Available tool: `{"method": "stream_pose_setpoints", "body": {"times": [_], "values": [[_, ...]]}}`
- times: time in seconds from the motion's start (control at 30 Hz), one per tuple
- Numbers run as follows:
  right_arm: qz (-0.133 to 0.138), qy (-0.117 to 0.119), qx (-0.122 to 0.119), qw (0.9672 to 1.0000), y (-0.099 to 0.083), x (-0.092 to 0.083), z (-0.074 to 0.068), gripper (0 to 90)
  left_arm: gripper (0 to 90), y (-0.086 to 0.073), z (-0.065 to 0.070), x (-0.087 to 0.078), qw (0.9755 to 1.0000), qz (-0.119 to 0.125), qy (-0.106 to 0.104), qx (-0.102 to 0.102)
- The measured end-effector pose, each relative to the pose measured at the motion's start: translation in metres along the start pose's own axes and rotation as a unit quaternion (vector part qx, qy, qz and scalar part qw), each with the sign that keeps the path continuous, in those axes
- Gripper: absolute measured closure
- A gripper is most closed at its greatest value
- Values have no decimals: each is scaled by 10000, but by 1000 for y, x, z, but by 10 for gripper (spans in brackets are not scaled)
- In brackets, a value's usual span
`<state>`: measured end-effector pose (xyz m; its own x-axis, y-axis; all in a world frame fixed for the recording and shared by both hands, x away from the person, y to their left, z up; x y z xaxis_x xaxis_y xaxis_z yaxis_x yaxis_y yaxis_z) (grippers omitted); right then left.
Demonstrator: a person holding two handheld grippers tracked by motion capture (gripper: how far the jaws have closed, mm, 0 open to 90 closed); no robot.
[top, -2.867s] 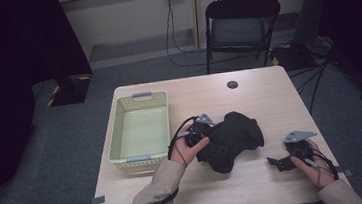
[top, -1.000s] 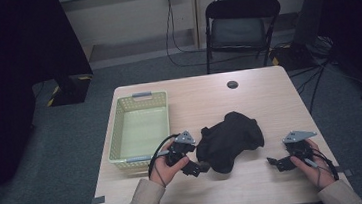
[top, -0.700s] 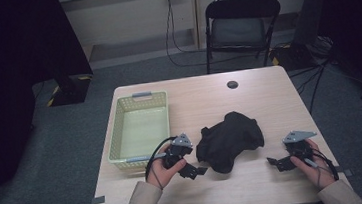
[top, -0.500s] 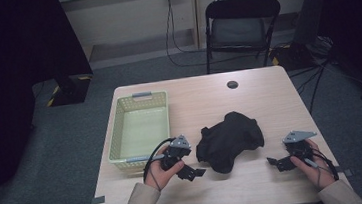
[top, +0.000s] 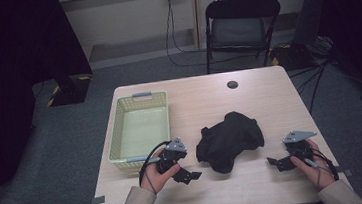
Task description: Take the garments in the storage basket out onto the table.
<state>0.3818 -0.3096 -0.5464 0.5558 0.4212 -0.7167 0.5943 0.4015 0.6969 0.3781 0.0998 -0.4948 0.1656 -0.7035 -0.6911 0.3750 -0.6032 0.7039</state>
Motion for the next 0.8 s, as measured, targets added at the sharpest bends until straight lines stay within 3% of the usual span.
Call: {"method": "stream_pose_setpoints", "body": {"times": [0.8], "values": [[0, 0, 1, 10000, 0, 0, 0, 0, 29, -15, 2, -14, 10000, 38, 24, -72]]}}
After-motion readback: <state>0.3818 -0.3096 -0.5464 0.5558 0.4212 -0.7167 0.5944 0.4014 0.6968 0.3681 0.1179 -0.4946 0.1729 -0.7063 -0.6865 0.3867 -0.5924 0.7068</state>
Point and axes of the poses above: each handheld gripper's, and its own axes: x roughly forward along the jaws, y roughly out of its top, z roughly to its right, the point moved 2 cm from there along x, roughly forward along the jaws, and after that the axes turned 4 degrees about x, right-handed, at the moved point
